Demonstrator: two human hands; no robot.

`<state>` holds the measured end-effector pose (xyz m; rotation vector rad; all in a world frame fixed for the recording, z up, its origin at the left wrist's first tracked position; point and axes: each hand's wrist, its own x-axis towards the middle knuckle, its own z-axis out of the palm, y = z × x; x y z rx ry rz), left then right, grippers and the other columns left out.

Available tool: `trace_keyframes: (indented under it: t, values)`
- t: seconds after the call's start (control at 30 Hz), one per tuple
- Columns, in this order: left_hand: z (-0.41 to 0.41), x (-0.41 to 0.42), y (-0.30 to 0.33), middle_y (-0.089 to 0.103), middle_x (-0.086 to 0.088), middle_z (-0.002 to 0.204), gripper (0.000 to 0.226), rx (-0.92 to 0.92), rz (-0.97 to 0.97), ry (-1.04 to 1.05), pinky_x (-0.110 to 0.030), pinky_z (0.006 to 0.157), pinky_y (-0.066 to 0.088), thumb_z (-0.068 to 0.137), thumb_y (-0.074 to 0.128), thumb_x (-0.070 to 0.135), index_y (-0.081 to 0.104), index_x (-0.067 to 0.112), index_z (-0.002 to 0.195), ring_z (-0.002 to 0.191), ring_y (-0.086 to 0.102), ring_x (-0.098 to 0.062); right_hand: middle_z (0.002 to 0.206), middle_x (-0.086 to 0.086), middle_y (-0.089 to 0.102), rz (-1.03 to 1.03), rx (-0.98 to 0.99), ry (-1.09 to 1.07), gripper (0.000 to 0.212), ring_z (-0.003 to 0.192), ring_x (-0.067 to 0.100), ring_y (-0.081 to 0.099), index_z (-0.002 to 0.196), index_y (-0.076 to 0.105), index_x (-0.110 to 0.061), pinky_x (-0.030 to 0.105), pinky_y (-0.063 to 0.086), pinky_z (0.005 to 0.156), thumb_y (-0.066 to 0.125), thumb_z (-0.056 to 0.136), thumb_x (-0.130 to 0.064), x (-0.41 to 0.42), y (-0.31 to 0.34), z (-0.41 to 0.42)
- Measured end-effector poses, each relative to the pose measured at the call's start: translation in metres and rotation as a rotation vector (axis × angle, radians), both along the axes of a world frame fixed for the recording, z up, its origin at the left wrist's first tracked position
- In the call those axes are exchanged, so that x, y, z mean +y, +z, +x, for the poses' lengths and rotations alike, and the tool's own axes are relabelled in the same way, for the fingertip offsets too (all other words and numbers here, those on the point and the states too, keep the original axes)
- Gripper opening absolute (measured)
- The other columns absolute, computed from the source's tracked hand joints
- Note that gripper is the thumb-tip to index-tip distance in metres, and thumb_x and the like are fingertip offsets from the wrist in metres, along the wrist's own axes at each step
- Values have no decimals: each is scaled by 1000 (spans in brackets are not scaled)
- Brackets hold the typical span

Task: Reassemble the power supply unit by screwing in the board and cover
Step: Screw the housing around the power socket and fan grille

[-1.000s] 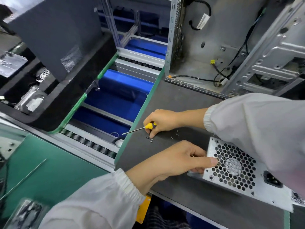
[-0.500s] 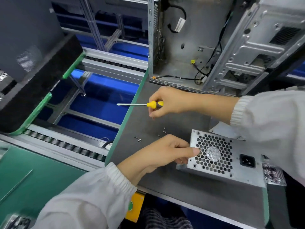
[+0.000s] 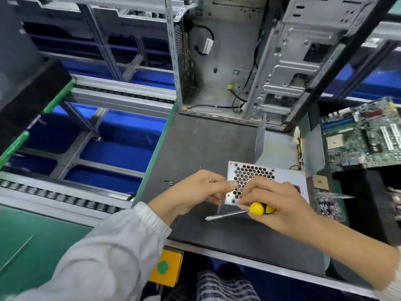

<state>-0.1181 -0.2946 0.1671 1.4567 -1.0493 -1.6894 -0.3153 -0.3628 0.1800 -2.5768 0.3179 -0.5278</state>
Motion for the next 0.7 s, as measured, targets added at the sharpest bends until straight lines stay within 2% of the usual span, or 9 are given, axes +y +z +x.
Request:
trace_keyframes:
  t: [0.07, 0.17, 0.3, 0.43, 0.53, 0.63, 0.7]
  values:
    - [-1, 0, 0, 54, 13, 56, 45, 7, 1, 7, -18, 67, 46, 97, 59, 24, 68, 28, 54, 60, 50, -2, 83, 2, 65, -90, -44, -3, 19, 56, 17, 56, 79, 74, -10, 26, 40, 37, 61, 85, -23, 1, -2, 3]
    - [-2, 0, 0, 54, 13, 56, 44, 12, 12, 20, -17, 66, 46, 97, 59, 25, 69, 28, 54, 60, 50, -2, 83, 3, 65, -180, -37, -17, 17, 51, 19, 55, 80, 73, -11, 25, 36, 35, 61, 85, -22, 2, -5, 6]
    - [-2, 0, 0, 61, 9, 64, 35, 26, 25, 32, -18, 67, 48, 95, 61, 28, 71, 26, 62, 64, 53, -5, 82, 2, 64, -256, -16, -5, 8, 47, 19, 49, 79, 71, -11, 28, 35, 33, 67, 82, -18, 2, -9, 5]
    - [-1, 0, -2, 65, 9, 67, 32, 37, 22, 31, -19, 69, 49, 96, 60, 29, 72, 25, 67, 66, 56, -4, 79, 2, 64, -286, -18, 10, 19, 45, 19, 44, 77, 71, -11, 27, 33, 33, 60, 87, -22, 1, -7, 5]
    - [-1, 0, -4, 60, 8, 62, 34, 31, 16, 37, -17, 66, 49, 96, 60, 29, 70, 24, 64, 62, 55, -3, 77, 2, 63, -321, 6, 35, 17, 44, 18, 41, 77, 71, -11, 24, 30, 32, 59, 84, -21, 1, -5, 6]
    - [1, 0, -7, 65, 0, 74, 23, 28, 14, 31, -19, 68, 50, 96, 60, 30, 70, 13, 83, 68, 58, -6, 76, 3, 63, -372, 23, 66, 19, 43, 17, 40, 79, 71, -10, 22, 27, 33, 55, 85, -18, 2, -4, 5]
    - [1, 0, -8, 69, 0, 78, 23, 35, 17, 23, -18, 69, 50, 96, 60, 30, 71, 12, 88, 71, 60, -6, 78, 4, 63, -421, 32, 91, 13, 44, 16, 39, 82, 72, -7, 23, 29, 32, 59, 83, -11, 4, -5, 2]
